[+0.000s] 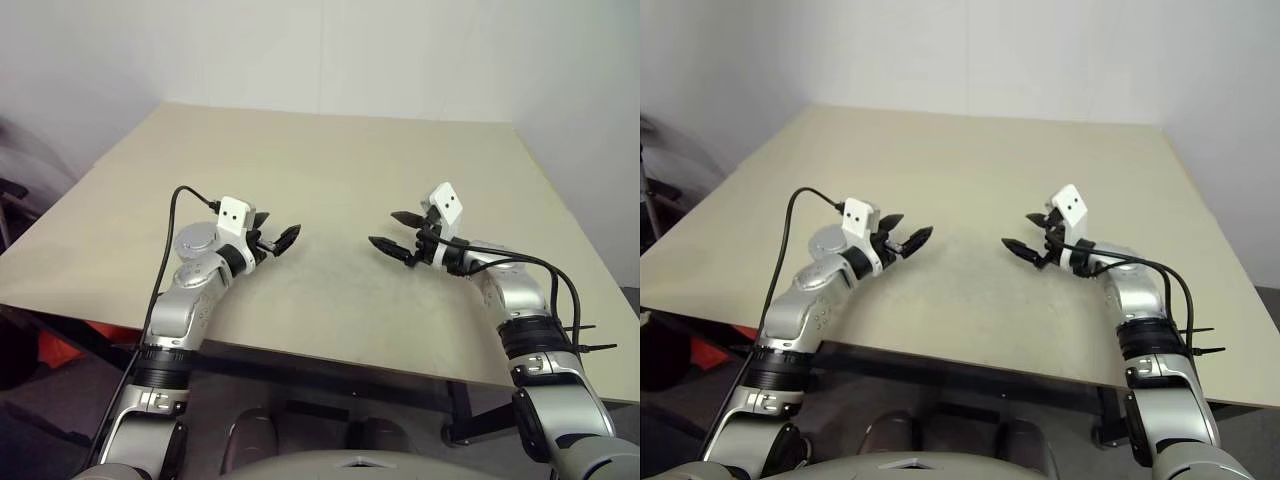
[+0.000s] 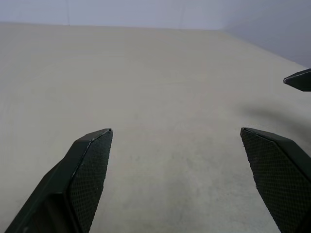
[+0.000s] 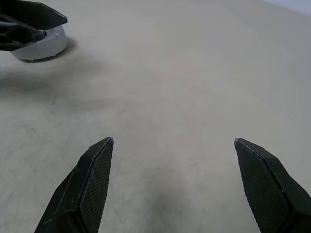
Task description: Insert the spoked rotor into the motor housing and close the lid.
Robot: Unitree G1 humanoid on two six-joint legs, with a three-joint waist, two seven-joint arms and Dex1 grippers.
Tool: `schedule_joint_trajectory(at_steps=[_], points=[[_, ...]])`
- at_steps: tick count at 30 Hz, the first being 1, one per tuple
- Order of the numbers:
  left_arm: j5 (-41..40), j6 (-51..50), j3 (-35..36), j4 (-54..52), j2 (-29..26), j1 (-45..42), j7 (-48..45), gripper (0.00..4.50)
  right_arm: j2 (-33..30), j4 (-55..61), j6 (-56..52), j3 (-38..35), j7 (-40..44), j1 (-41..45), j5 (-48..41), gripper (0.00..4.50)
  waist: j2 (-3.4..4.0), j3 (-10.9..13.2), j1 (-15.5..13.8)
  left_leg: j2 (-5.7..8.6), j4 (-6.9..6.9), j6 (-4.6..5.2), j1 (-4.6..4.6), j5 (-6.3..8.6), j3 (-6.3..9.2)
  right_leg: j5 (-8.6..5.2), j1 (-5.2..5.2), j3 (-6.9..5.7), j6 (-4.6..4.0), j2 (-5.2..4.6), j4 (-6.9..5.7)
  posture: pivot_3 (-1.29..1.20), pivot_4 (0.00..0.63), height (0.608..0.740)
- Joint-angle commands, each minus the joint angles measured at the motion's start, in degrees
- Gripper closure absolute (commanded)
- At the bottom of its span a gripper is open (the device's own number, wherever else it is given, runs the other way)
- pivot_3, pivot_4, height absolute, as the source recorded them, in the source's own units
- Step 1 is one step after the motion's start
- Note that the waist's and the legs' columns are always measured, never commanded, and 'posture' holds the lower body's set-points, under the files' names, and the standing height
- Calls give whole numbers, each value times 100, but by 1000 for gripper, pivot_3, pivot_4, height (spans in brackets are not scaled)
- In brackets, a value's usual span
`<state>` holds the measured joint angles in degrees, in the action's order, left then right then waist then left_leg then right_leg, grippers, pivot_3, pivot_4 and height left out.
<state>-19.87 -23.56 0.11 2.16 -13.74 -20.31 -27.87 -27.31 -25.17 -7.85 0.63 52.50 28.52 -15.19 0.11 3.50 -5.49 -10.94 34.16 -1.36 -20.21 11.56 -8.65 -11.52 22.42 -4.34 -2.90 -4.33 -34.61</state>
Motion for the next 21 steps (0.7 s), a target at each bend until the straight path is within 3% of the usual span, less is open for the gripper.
schedule_joint_trajectory(at_steps=[1,21], points=[[10,131,102,-87,-21,-152,-13,25,-21,-24,192,-164,10,163,-13,0,0,0,0,0,0,0,0,0,0,0,0,0,0,0,0,0,0,740],[-13,96,104,-202,-10,-50,7,25,4,-115,246,-149,74,216,-12,0,1,1,2,0,-6,2,-2,2,0,0,2,0,0,0,7,0,0,740]])
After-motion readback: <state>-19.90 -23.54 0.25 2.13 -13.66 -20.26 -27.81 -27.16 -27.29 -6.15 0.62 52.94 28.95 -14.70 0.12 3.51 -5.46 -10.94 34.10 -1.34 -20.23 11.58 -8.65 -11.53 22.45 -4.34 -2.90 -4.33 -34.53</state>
